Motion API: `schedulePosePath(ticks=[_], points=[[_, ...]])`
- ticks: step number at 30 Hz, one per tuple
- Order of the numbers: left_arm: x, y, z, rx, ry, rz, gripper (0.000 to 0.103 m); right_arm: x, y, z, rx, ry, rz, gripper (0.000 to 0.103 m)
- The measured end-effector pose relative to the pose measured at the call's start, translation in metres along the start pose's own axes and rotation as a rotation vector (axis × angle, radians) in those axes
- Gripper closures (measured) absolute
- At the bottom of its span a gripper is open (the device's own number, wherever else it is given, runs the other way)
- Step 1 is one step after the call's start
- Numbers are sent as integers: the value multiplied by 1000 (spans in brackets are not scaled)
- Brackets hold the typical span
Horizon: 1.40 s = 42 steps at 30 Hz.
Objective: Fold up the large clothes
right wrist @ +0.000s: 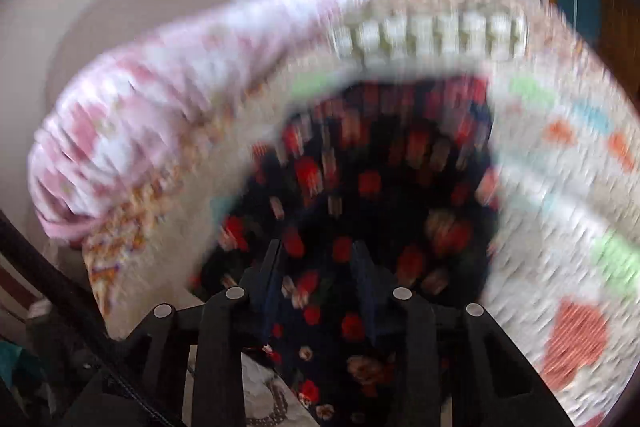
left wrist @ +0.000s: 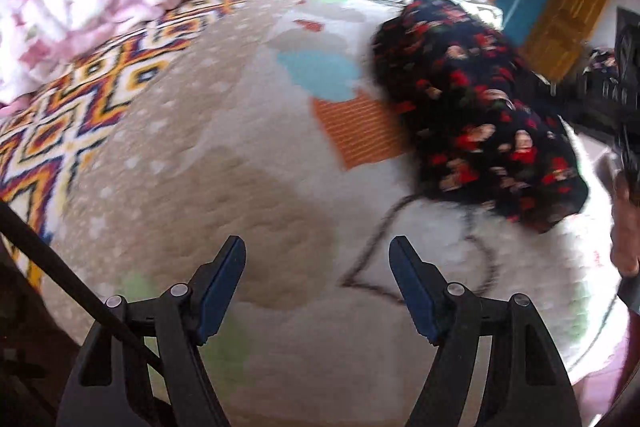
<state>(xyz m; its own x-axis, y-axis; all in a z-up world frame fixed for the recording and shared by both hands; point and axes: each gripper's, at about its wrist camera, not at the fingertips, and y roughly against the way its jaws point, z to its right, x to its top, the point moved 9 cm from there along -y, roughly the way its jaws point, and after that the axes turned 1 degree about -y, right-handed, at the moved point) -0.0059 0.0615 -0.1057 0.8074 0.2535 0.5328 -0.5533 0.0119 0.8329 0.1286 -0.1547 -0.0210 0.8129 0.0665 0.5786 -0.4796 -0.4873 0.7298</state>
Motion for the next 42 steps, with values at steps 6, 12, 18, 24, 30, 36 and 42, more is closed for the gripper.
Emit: schedulePosePath(ticks=[6, 12, 18, 24, 30, 36, 42], points=[[-10, -12, 0, -20, -56, 25, 15, -35, -12, -7, -46, 27, -112, 66], [-14, -16, 9, 18, -103, 64, 12, 11, 21, -55, 26, 18, 17, 67], [-14, -9, 5, -52, -66, 80, 12, -7, -68, -66, 154, -158, -194, 72], [-11, -7, 3, -128, -21, 98, 6, -56, -71, -81, 242, -182, -288, 85], [-12, -11, 10, -87, -69, 106, 3, -45, -42, -99, 174, -55, -244, 84], [-14, -12, 13, -70, -88, 121, 0, 65, -17, -100, 101, -19, 20, 82], [-15, -14, 16, -25, -122, 121, 0, 99, -95, -34, 0, -280, -30, 82]])
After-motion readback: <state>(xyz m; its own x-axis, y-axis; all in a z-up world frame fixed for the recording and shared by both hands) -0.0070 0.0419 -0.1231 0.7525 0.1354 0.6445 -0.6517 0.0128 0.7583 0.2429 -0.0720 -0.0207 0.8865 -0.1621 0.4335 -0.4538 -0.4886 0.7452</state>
